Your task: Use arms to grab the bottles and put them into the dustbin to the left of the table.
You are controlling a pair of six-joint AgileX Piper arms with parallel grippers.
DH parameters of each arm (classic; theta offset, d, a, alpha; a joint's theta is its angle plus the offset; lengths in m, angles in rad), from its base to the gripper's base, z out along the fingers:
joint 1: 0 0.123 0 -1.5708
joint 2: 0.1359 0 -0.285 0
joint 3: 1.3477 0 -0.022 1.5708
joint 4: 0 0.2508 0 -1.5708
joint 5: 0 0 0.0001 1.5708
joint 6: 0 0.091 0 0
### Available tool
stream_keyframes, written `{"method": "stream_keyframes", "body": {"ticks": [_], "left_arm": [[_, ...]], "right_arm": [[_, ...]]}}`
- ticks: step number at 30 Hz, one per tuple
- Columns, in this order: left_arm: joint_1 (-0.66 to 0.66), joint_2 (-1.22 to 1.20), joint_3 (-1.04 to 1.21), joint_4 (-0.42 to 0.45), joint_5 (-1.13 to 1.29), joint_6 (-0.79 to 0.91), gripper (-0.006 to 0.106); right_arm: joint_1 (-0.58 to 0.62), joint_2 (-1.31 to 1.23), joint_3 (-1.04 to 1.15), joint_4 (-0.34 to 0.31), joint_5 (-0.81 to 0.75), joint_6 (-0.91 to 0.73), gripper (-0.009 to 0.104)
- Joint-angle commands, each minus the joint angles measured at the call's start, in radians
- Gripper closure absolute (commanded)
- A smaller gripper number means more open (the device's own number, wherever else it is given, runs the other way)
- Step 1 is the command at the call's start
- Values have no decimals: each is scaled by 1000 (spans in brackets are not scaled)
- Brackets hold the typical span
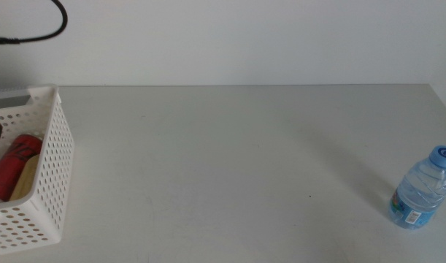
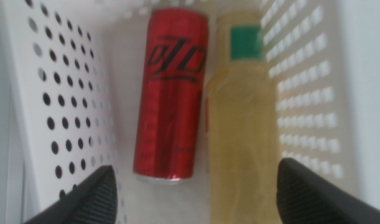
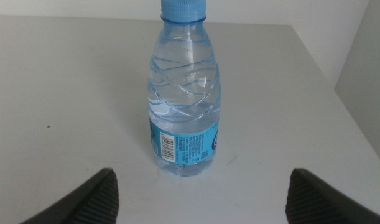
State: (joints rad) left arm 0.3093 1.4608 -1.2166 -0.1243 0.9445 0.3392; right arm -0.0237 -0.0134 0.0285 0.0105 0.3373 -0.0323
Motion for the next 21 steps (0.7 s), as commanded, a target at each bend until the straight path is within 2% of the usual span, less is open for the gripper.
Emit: {"method": "stream_keyframes", "body": {"ticks": [1,5,13,17,21], "left_arm": [[-9,-104,-33,-89,-42,13,14],[-83,-224,-33,-114,-83,38,14],[-294,-424,-33,-68,-151,51,15],[-327,-478,-33,-53,-115,59,16],[-328,-529,-31,-98,-25,47,17]], "right_arm": [[-6,-21,-9,-11,-66,-5,1],[-6,-21,-9,-11,-66,-5,1],[-6,-21,-9,-11,-66,-5,1],[-6,-21,-9,-11,-66,-5,1],[-6,-21,-9,-11,-66,-5,1]]}}
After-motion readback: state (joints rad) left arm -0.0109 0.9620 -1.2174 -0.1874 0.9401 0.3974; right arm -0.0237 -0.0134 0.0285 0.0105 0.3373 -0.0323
